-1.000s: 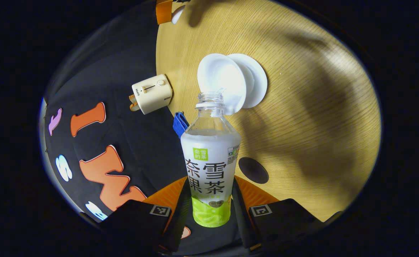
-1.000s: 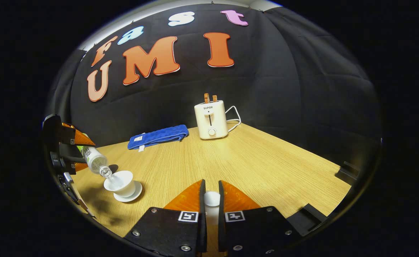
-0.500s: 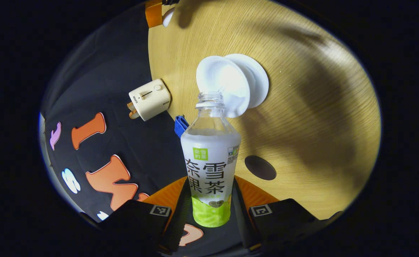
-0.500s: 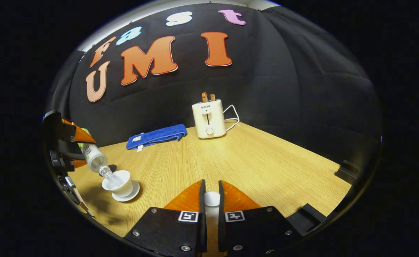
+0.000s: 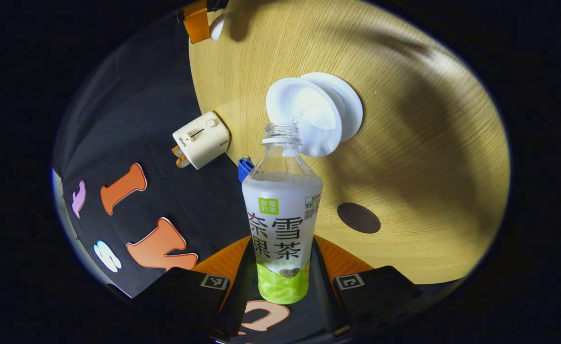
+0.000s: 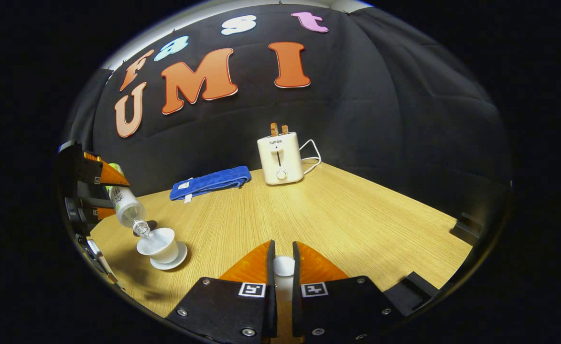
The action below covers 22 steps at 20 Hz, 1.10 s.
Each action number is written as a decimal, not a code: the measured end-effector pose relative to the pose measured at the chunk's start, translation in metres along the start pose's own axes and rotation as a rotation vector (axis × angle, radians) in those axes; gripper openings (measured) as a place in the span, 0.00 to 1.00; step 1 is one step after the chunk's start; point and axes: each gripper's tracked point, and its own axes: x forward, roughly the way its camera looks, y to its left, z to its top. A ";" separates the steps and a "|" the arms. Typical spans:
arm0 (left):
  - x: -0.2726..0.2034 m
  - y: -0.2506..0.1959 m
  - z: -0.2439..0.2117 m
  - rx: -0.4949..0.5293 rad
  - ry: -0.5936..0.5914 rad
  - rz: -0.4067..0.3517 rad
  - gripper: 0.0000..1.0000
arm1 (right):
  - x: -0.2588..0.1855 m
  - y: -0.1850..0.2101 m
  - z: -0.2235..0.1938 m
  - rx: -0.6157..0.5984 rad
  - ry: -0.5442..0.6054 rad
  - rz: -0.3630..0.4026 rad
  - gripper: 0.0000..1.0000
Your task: Open the teacup lid with one hand, grasp the water bottle and pour water into the teacup with the other hand; after pouring, place the water bottle on the coaster and then close the teacup lid.
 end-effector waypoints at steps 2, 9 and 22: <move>0.002 0.003 -0.001 0.016 0.005 0.002 0.64 | 0.000 0.000 0.000 0.000 0.001 0.000 0.13; 0.005 -0.002 0.002 -0.027 -0.022 -0.002 0.66 | 0.002 0.000 -0.003 -0.003 0.008 -0.004 0.13; 0.003 -0.044 0.022 -0.591 -0.136 -0.061 0.63 | -0.002 0.013 -0.002 -0.023 0.016 0.003 0.13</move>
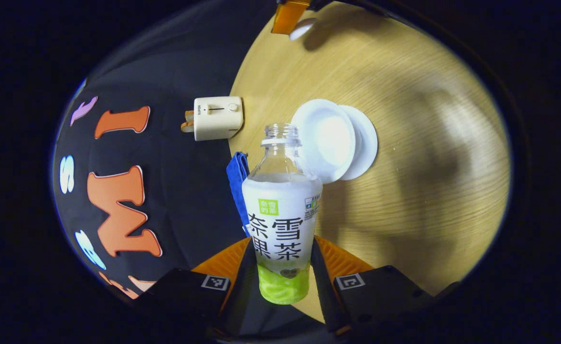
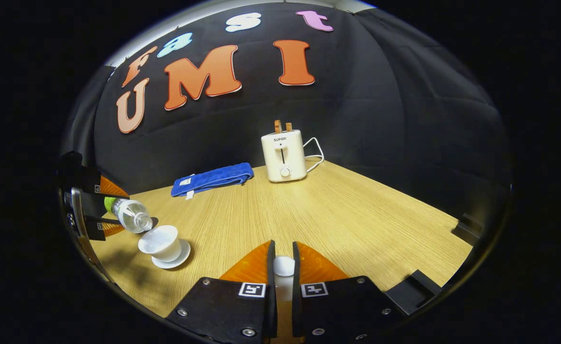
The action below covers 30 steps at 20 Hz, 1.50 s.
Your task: Open the teacup lid with one hand, grasp the water bottle and pour water into the teacup with the other hand; after pouring, place the water bottle on the coaster and then close the teacup lid.
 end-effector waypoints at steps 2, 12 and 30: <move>-0.001 -0.003 -0.001 -0.110 -0.014 -0.004 0.66 | -0.001 0.003 0.002 -0.010 -0.002 0.002 0.12; -0.017 0.015 -0.016 -0.797 -0.113 0.063 0.66 | 0.002 0.038 0.013 -0.073 -0.005 0.036 0.12; 0.023 0.069 -0.114 -1.571 -0.248 0.299 0.66 | 0.009 0.059 0.023 -0.142 0.012 0.041 0.13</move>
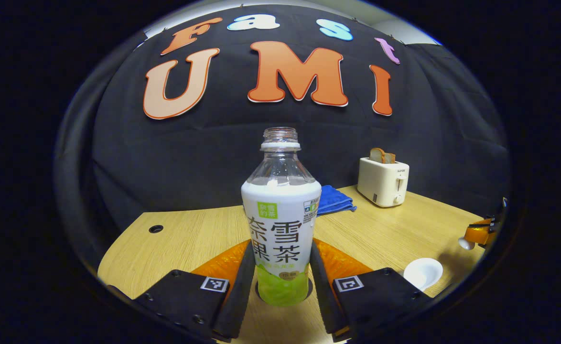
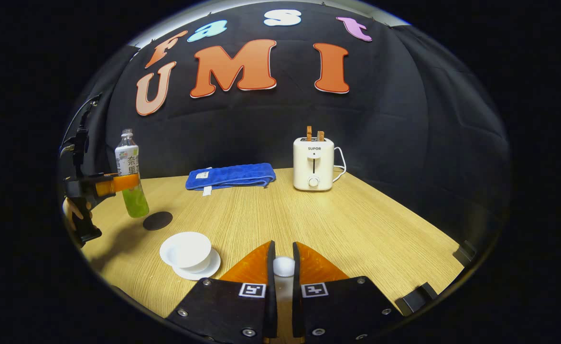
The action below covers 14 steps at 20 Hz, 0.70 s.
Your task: Open the teacup lid with one hand, grasp the water bottle and pour water into the teacup with the other hand; after pouring, place the water bottle on the coaster and then close the teacup lid.
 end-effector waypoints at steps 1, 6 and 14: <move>0.006 0.002 -0.004 -0.008 0.002 0.001 0.64 | 0.001 0.000 0.000 -0.001 0.002 -0.002 0.13; 0.032 0.005 -0.023 -0.045 -0.002 0.004 0.65 | 0.005 -0.003 0.001 -0.006 0.010 -0.016 0.13; 0.041 0.006 -0.038 -0.068 0.012 0.010 0.66 | 0.009 -0.005 -0.003 -0.007 0.024 -0.023 0.12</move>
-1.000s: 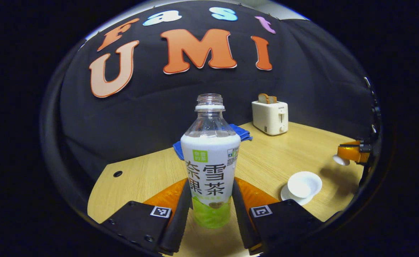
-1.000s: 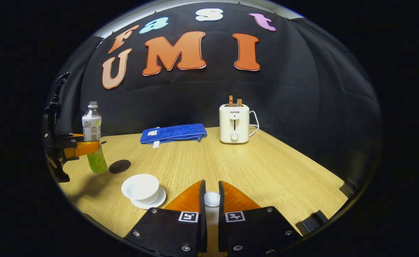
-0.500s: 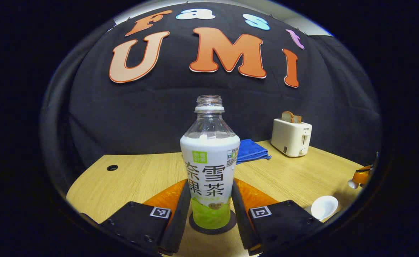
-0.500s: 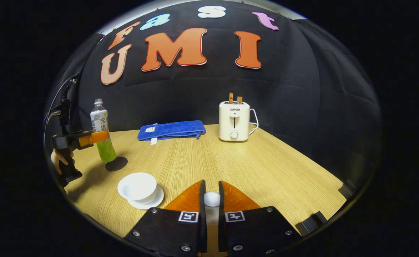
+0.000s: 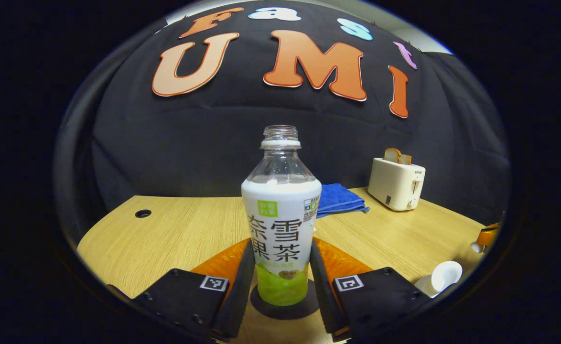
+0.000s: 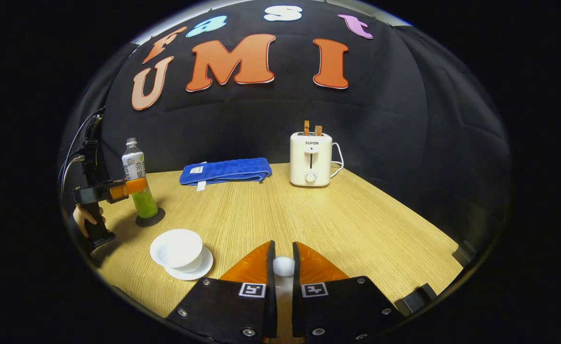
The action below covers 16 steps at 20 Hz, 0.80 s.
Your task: Open the teacup lid with one hand, grasp the water bottle and pour water into the teacup with the other hand; after pouring, place the water bottle on the coaster and then close the teacup lid.
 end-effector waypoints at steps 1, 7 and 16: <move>-0.001 -0.001 0.000 0.016 -0.001 -0.001 0.66 | 0.000 0.000 0.000 0.000 0.000 0.000 0.13; -0.001 -0.007 0.002 0.065 -0.003 -0.004 0.69 | -0.001 0.002 -0.001 -0.001 0.002 0.007 0.12; 0.001 -0.005 -0.001 0.057 0.001 0.007 0.73 | -0.003 0.004 0.000 0.000 -0.001 0.008 0.13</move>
